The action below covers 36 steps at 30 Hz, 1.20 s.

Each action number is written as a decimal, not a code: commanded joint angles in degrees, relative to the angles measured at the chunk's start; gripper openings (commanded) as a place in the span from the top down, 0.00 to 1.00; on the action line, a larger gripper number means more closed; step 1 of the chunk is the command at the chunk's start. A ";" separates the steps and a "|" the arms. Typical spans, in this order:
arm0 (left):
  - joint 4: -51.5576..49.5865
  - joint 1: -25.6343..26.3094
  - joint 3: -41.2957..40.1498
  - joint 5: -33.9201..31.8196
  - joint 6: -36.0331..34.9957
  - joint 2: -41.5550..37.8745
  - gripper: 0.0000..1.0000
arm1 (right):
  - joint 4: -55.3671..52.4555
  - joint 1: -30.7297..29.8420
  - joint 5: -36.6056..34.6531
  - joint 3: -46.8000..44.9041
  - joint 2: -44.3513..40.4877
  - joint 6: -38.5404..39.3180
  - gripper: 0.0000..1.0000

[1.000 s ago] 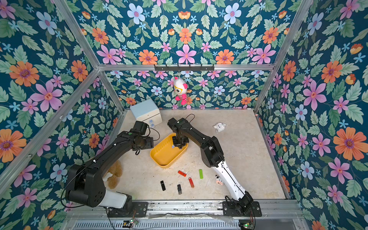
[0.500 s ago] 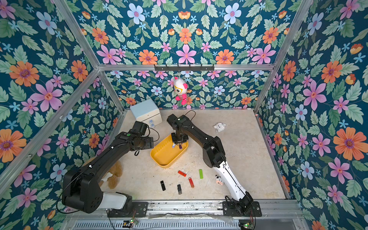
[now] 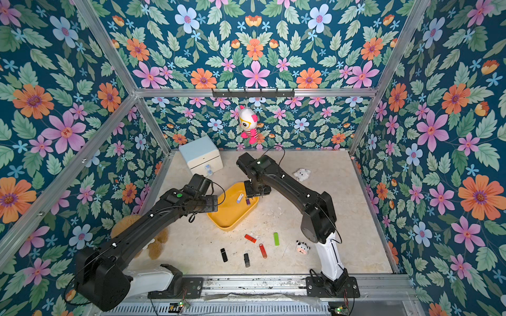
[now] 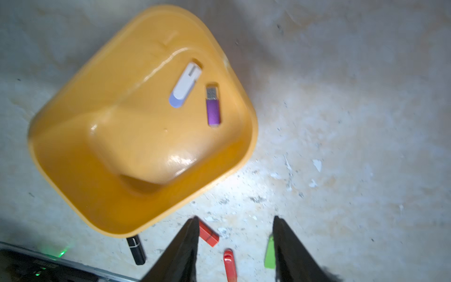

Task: Put the usb flash drive into the storage box
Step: Pick up the USB flash from the center of the board.

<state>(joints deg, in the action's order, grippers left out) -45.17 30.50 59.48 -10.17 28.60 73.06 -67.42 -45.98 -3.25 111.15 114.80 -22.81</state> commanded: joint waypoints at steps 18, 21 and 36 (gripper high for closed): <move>-8.12 17.82 -7.04 -4.73 20.08 -9.52 0.10 | 18.19 -4.40 1.81 -45.91 -22.26 -9.59 0.44; -7.05 20.20 -8.57 -4.03 22.36 -10.20 0.10 | 19.66 -4.43 2.63 -48.49 -22.28 -9.84 0.44; -2.45 30.39 -15.85 -2.53 33.66 -8.62 0.10 | 24.69 -4.45 4.32 -52.27 -17.28 -10.08 0.51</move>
<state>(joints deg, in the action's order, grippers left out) -49.36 60.07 44.18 -12.67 59.20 64.27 -43.51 -50.33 1.10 58.87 97.01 -32.45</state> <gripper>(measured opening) 0.903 0.497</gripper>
